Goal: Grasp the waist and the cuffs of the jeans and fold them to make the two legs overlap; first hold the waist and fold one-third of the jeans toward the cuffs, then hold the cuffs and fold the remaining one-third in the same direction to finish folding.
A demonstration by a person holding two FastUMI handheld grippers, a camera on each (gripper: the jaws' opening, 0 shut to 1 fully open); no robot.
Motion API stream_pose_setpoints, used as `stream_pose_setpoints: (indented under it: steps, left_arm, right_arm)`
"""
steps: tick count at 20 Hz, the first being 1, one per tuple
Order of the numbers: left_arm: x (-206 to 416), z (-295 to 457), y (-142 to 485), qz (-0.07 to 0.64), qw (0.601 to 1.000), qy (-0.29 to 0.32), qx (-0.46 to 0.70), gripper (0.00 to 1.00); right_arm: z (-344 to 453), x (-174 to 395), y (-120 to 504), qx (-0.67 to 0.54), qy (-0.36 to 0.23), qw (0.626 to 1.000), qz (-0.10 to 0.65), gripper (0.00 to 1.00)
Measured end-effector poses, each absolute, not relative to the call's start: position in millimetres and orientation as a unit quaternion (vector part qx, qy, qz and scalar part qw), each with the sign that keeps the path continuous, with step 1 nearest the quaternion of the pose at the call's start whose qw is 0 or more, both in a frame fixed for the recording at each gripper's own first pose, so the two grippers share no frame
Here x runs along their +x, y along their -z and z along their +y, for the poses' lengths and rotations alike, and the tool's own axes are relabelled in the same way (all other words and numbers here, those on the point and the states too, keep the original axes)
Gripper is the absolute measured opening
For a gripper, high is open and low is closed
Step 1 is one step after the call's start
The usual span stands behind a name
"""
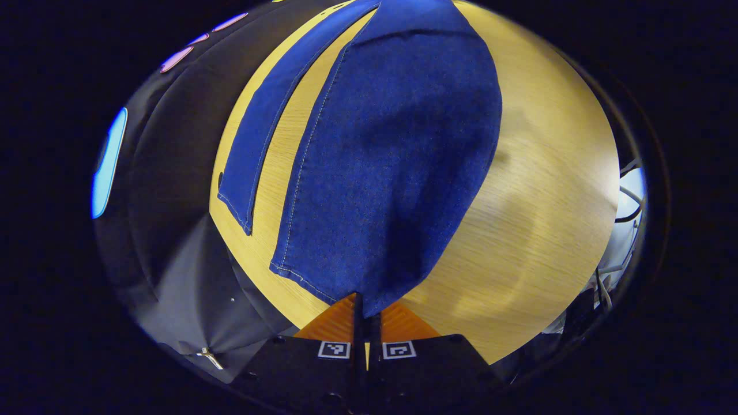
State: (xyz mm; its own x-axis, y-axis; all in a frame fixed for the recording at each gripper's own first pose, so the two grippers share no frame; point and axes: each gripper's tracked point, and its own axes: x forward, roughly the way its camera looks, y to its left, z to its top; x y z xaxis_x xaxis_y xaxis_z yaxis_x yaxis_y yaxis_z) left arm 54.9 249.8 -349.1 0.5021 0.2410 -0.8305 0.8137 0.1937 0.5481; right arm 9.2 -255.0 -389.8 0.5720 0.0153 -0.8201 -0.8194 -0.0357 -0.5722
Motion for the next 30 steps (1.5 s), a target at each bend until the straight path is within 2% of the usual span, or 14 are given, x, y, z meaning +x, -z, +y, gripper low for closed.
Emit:
stream_pose_setpoints:
  steps: [2, 4, 5, 6, 7, 8, 9, 10, 12, 15, 17, 23, 27, 30]
  left_arm:
    - [57, 249, 349, 0.444, 0.628, 0.225, 0.598, 0.06]
    - [57, 247, 349, 0.439, 0.63, 0.223, 0.601, 0.06]
    - [57, 247, 349, 0.438, 0.633, 0.22, 0.6, 0.06]
    - [58, 247, 349, 0.438, 0.636, 0.215, 0.598, 0.06]
    - [60, 247, 349, 0.436, 0.638, 0.212, 0.599, 0.06]
    - [60, 246, 348, 0.433, 0.636, 0.212, 0.603, 0.06]
    - [58, 246, 349, 0.436, 0.635, 0.213, 0.602, 0.06]
    - [58, 246, 349, 0.441, 0.637, 0.215, 0.595, 0.06]
    - [56, 245, 349, 0.454, 0.639, 0.224, 0.579, 0.06]
    - [56, 243, 352, 0.475, 0.634, 0.247, 0.558, 0.06]
    - [58, 236, 345, 0.498, 0.649, 0.25, 0.518, 0.06]
    - [85, 215, 305, 0.491, 0.684, 0.276, 0.463, 0.06]
    - [153, 213, 285, 0.477, 0.706, 0.264, 0.453, 0.06]
    - [201, 210, 277, 0.477, 0.718, 0.255, 0.439, 0.06]
  right_arm:
    - [-253, 16, 398, -0.641, -0.339, 0.616, 0.307, 0.88]
    - [-251, 19, 406, -0.642, -0.336, 0.615, 0.311, 0.78]
    - [-251, 18, 412, -0.641, -0.336, 0.613, 0.317, 0.64]
    - [-249, 21, 411, -0.646, -0.334, 0.61, 0.314, 0.37]
    - [-247, 21, 413, -0.647, -0.335, 0.609, 0.313, 0.26]
    - [-248, 21, 413, -0.645, -0.339, 0.611, 0.311, 0.29]
    - [-250, 21, 413, -0.636, -0.345, 0.611, 0.321, 0.12]
    - [-248, 21, 414, -0.627, -0.353, 0.613, 0.326, 0.14]
    - [-248, 18, 415, -0.619, -0.372, 0.604, 0.337, 0.09]
    - [-257, -21, 402, -0.62, -0.435, 0.557, 0.34, 0.07]
    - [-255, -24, 376, -0.63, -0.445, 0.546, 0.326, 0.07]
    - [-232, 57, 310, -0.622, -0.412, 0.596, 0.297, 0.07]
    - [-214, 140, 279, -0.613, -0.372, 0.641, 0.274, 0.07]
    - [-209, 206, 280, -0.599, -0.341, 0.666, 0.285, 0.07]
